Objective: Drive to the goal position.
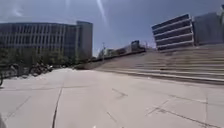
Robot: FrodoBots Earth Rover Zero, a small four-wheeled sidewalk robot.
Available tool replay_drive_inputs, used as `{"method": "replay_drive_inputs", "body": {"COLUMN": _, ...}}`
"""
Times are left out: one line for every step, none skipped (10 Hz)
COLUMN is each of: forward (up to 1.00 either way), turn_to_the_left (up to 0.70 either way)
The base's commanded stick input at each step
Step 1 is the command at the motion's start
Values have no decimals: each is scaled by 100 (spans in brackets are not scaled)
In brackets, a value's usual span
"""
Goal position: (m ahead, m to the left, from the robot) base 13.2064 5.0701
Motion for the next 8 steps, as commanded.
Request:
{"method": "replay_drive_inputs", "body": {"forward": 100, "turn_to_the_left": 0}}
{"method": "replay_drive_inputs", "body": {"forward": 100, "turn_to_the_left": 0}}
{"method": "replay_drive_inputs", "body": {"forward": 100, "turn_to_the_left": 0}}
{"method": "replay_drive_inputs", "body": {"forward": 100, "turn_to_the_left": 0}}
{"method": "replay_drive_inputs", "body": {"forward": 100, "turn_to_the_left": 0}}
{"method": "replay_drive_inputs", "body": {"forward": 100, "turn_to_the_left": 0}}
{"method": "replay_drive_inputs", "body": {"forward": 100, "turn_to_the_left": 0}}
{"method": "replay_drive_inputs", "body": {"forward": 100, "turn_to_the_left": 0}}
